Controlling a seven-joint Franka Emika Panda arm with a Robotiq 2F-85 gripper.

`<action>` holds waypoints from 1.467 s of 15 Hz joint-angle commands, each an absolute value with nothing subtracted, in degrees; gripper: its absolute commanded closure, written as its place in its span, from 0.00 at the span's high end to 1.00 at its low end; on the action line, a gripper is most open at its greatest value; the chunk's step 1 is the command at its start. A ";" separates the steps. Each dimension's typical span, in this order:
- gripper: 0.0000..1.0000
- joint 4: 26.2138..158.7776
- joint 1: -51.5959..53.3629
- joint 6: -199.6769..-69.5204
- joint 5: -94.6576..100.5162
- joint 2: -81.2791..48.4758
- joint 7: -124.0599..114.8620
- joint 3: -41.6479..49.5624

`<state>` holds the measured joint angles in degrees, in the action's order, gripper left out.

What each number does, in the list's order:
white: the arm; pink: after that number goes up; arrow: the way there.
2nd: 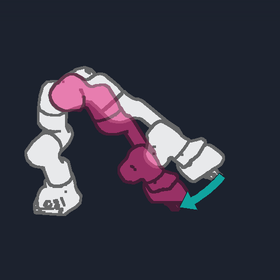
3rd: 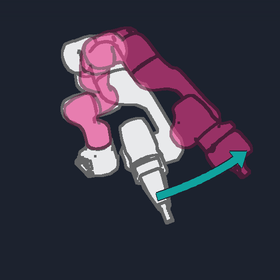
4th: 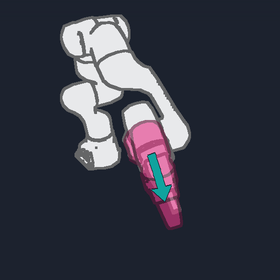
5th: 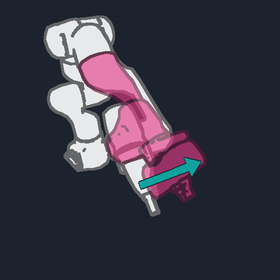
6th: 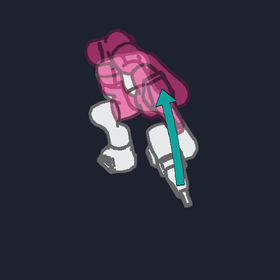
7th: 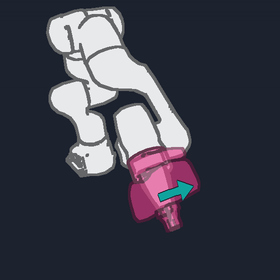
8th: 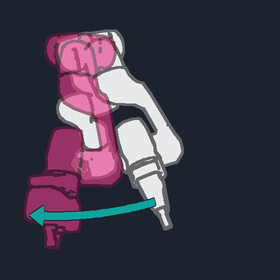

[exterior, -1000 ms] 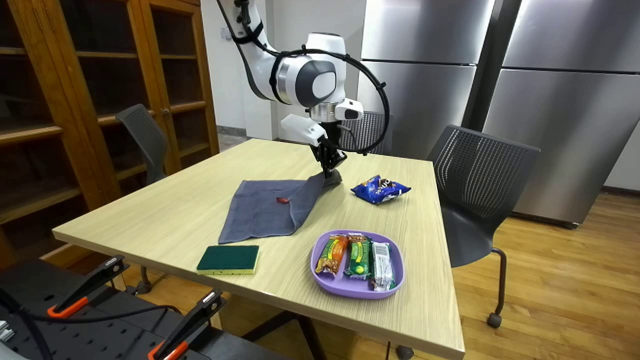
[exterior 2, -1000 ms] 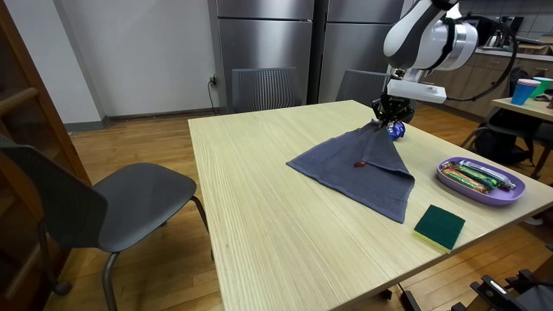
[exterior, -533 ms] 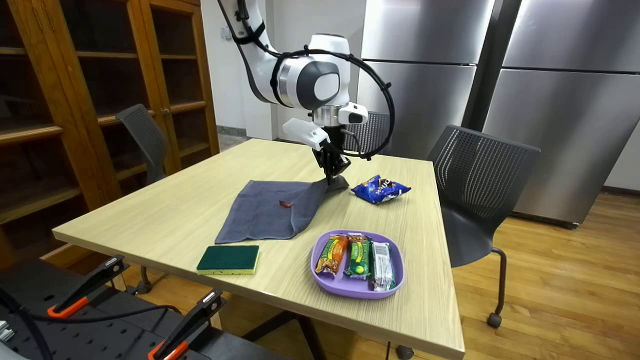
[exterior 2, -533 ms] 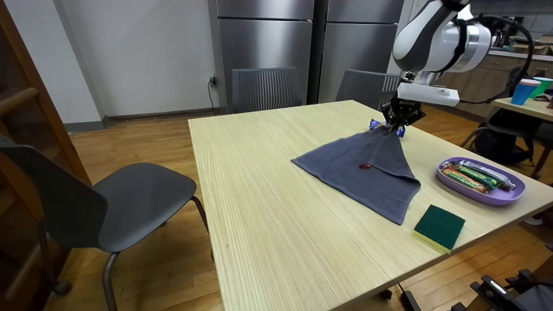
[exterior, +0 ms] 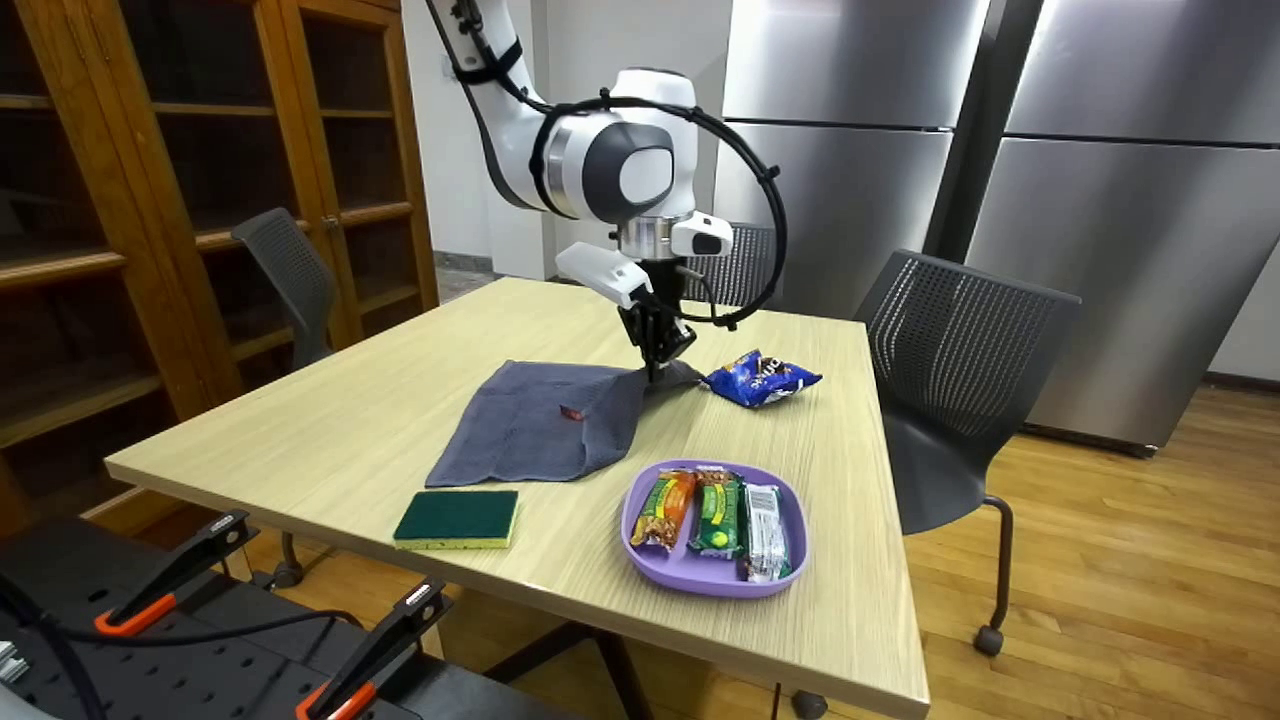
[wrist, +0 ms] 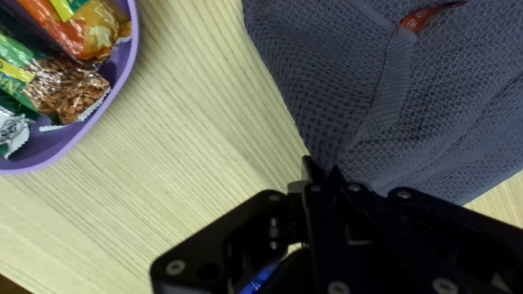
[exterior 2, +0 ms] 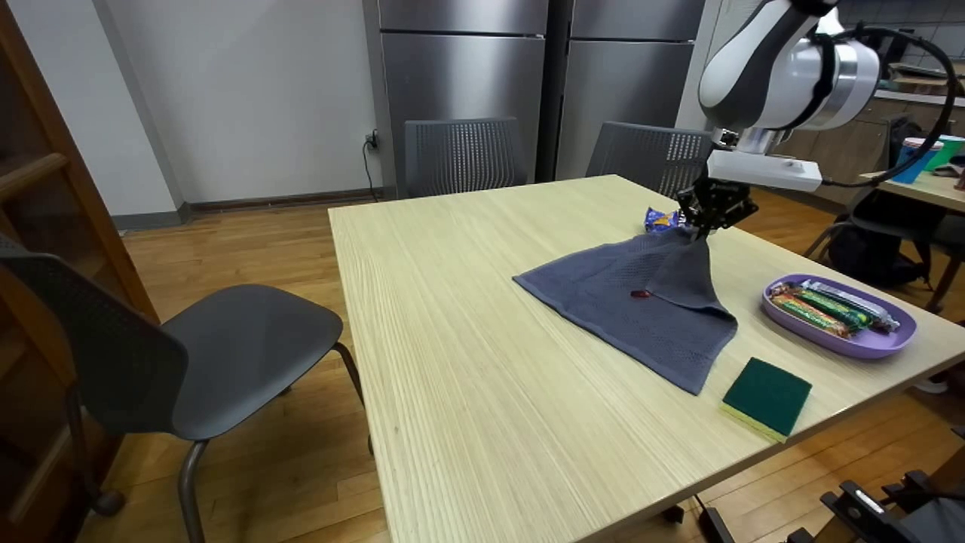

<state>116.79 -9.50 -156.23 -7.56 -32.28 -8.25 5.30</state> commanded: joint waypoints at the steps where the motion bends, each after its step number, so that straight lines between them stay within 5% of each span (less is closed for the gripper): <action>1: 0.01 121.57 -9.33 -157.44 -8.17 -28.68 -7.63 5.67; 22: 0.01 123.31 -13.82 -157.84 -10.35 -26.31 -7.70 9.07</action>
<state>122.30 -12.66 -157.82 -8.87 -28.44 -8.28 9.17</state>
